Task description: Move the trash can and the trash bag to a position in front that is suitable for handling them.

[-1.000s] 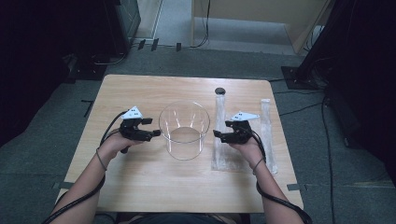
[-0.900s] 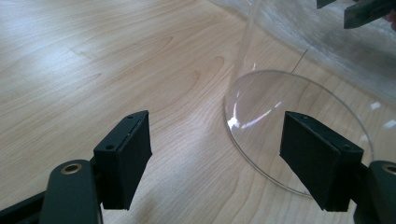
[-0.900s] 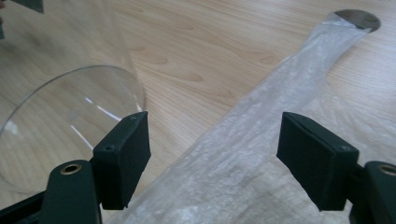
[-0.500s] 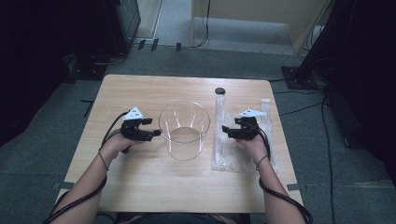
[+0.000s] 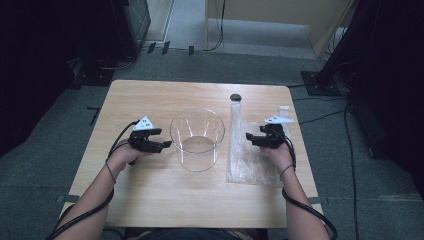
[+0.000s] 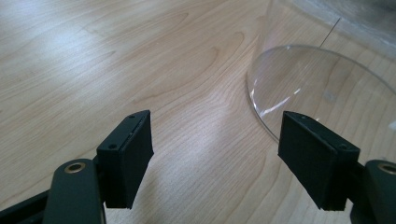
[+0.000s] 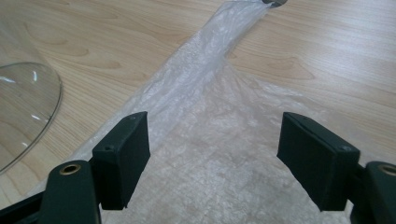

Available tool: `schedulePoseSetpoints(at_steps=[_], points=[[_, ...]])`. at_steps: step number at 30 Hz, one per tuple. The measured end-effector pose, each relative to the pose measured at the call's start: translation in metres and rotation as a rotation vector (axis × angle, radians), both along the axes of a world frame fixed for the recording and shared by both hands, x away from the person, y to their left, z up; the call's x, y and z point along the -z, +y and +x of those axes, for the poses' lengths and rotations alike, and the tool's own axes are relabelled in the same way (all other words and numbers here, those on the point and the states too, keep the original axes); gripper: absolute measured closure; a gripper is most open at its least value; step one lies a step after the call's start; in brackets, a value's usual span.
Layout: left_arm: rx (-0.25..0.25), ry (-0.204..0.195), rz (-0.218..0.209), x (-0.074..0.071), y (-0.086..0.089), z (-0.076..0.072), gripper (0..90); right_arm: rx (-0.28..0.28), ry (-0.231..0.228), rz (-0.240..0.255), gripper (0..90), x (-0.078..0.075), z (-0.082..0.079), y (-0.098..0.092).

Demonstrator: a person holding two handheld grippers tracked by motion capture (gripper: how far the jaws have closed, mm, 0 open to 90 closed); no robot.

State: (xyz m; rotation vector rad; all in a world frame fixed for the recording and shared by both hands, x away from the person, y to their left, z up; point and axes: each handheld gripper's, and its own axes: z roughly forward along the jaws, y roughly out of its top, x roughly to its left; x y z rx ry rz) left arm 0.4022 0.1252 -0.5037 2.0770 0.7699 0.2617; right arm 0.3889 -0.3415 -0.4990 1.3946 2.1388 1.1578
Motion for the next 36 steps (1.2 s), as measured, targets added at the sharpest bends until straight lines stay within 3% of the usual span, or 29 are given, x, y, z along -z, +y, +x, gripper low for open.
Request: schedulePoseSetpoints(at_steps=[11,13,29,36], points=[[-0.005,0.014,0.012,0.002,0.002,0.000,25.4,0.049,0.009,-0.011,25.1,0.002,0.000,-0.021],[-0.007,0.016,0.011,0.002,0.002,0.000,25.4,0.072,0.014,-0.036,25.1,0.003,0.000,-0.028],[0.001,0.024,0.012,0.001,0.003,-0.001,25.3,0.199,0.065,-0.034,24.9,0.010,-0.003,-0.064],[-0.009,0.028,0.006,0.001,0.004,-0.001,25.3,0.267,0.077,-0.057,24.9,0.009,-0.008,-0.080]])
